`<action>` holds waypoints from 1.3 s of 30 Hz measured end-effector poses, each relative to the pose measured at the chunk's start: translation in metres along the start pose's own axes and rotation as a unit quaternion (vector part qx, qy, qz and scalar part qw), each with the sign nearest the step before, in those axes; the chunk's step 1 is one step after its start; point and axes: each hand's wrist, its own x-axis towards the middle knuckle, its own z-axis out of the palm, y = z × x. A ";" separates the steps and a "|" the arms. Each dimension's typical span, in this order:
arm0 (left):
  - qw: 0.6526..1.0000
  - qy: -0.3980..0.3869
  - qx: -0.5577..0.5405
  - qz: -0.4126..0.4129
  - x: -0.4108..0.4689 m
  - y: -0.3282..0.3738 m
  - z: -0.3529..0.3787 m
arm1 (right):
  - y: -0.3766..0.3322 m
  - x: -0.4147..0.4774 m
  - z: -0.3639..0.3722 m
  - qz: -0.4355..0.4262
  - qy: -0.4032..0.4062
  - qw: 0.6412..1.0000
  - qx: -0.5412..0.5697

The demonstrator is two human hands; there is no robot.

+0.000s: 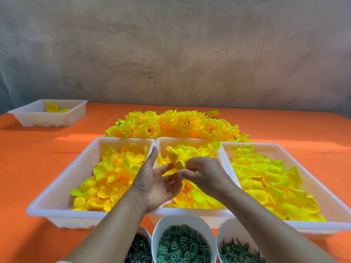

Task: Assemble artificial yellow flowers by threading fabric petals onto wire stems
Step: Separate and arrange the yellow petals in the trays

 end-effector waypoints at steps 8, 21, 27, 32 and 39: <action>0.998 0.035 -0.004 0.044 0.000 -0.004 0.008 | -0.018 0.002 0.010 0.041 0.030 0.997 0.057; 0.998 0.054 0.019 0.023 0.002 -0.003 0.008 | -0.010 0.009 -0.011 0.041 -0.089 0.962 0.254; 0.999 0.036 0.016 -0.004 -0.001 -0.003 0.012 | -0.006 0.010 -0.008 0.059 -0.106 0.934 0.336; 0.999 0.033 0.028 -0.023 0.000 -0.003 0.010 | -0.007 0.011 -0.008 0.062 -0.111 0.929 0.347; 0.998 0.045 0.029 -0.026 0.001 -0.002 0.010 | -0.007 0.010 -0.009 0.073 -0.127 0.914 0.379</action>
